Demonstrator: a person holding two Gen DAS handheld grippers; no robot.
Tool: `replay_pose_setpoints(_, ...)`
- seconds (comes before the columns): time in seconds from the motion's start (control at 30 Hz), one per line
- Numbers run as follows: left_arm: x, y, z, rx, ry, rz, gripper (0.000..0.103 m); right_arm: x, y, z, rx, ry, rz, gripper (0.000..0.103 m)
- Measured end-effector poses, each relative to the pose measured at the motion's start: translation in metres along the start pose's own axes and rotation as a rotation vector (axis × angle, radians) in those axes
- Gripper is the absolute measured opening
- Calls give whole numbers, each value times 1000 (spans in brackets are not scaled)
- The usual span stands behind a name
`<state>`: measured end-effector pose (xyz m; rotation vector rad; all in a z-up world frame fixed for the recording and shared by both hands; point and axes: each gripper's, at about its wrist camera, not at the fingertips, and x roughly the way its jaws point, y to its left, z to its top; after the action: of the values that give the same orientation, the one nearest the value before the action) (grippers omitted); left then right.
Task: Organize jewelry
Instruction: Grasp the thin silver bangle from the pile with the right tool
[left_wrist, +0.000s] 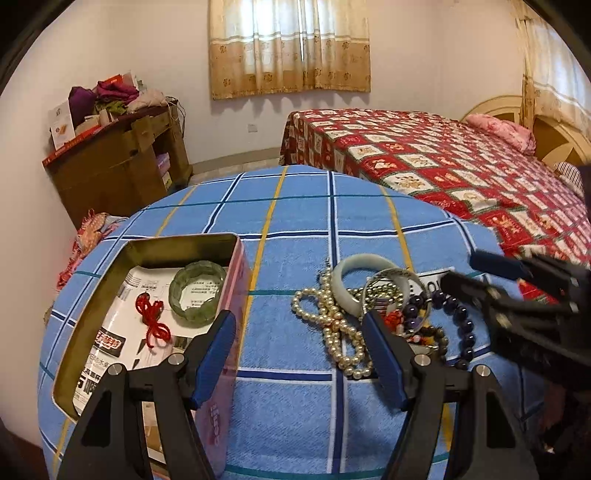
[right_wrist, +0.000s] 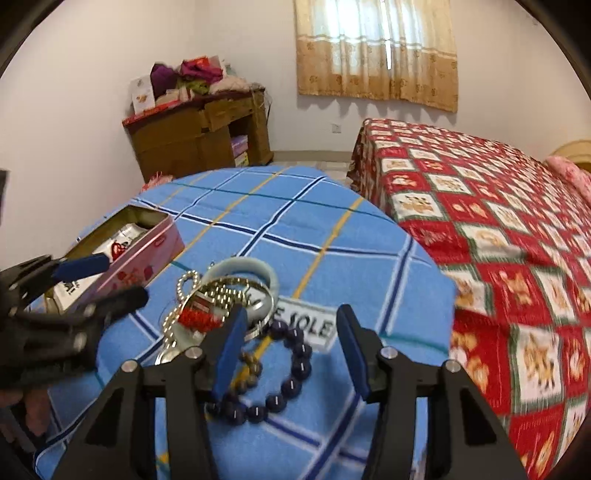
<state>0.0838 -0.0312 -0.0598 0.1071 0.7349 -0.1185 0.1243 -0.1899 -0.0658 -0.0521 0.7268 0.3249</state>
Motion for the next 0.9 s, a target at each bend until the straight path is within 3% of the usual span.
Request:
replay_pose_setpoints(0.2, 0, 8, -1, -28, -3, 5, 71, 36, 3, 7, -18, 126, 44, 35)
replay_pose_setpoints(0.23, -1, 9, -1, -31, -6, 1, 71, 37, 3, 6, -15, 126, 64, 27)
replay_pose_setpoints(0.27, -3, 10, -1, -33, -7, -3, 71, 36, 2, 6, -11, 126, 78, 12)
replay_pose_setpoints(0.33, -6, 10, -2, -34, -14, -6, 71, 31, 3, 3, -14, 125, 93, 7)
replay_pose_setpoints(0.7, -18, -9, -9, 15, -26, -23, 71, -2, -16, -2, 70, 20, 65, 4)
replay_pose_setpoints(0.73, -16, -10, -9, 18, -19, -20, 71, -1, -19, 0, 89, 19, 77, 10)
replay_pose_setpoints(0.8, -13, -8, -9, 12, -16, 16, 71, 3, -19, 5, 97, 33, 70, 54)
replay_pose_setpoints(0.83, -13, -5, -8, 6, -16, 20, 71, 3, -18, 7, 101, 22, 71, 85)
replay_pose_setpoints(0.9, -14, 2, -7, -20, -19, 24, 71, 4, -12, 11, 95, 12, 83, 91)
